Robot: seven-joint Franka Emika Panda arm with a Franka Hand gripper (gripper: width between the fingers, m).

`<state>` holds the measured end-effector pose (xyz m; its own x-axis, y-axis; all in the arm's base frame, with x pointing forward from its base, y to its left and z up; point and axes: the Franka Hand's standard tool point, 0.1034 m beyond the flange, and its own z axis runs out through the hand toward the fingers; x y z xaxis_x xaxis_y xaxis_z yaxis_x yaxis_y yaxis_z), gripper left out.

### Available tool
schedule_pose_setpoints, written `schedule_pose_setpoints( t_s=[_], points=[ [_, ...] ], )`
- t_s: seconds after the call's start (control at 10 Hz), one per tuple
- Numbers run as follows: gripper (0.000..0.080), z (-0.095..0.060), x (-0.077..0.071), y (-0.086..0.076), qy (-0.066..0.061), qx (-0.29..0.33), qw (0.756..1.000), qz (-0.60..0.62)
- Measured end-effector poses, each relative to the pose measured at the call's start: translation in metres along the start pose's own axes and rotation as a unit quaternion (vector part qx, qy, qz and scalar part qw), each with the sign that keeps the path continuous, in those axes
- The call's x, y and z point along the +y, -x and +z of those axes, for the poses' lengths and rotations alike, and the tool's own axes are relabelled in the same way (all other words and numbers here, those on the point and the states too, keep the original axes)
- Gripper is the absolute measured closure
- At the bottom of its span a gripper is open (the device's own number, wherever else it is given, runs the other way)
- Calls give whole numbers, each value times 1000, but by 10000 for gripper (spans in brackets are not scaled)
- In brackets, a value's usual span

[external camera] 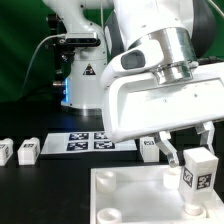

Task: Assemble one leg

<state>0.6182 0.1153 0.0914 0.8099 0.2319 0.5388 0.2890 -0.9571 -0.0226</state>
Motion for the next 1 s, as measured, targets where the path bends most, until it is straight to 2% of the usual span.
schedule_pose_setpoints(
  t_s=[0.2, 0.4, 0.8, 0.9, 1.0],
  points=[
    [509, 4, 2, 4, 1, 2, 1000, 2],
    [509, 7, 4, 1, 8, 33, 999, 3],
    [509, 8, 4, 0, 5, 33, 999, 5],
    [441, 9, 3, 2, 4, 27, 1000, 6],
    [441, 9, 3, 3, 4, 26, 1000, 6]
  ],
)
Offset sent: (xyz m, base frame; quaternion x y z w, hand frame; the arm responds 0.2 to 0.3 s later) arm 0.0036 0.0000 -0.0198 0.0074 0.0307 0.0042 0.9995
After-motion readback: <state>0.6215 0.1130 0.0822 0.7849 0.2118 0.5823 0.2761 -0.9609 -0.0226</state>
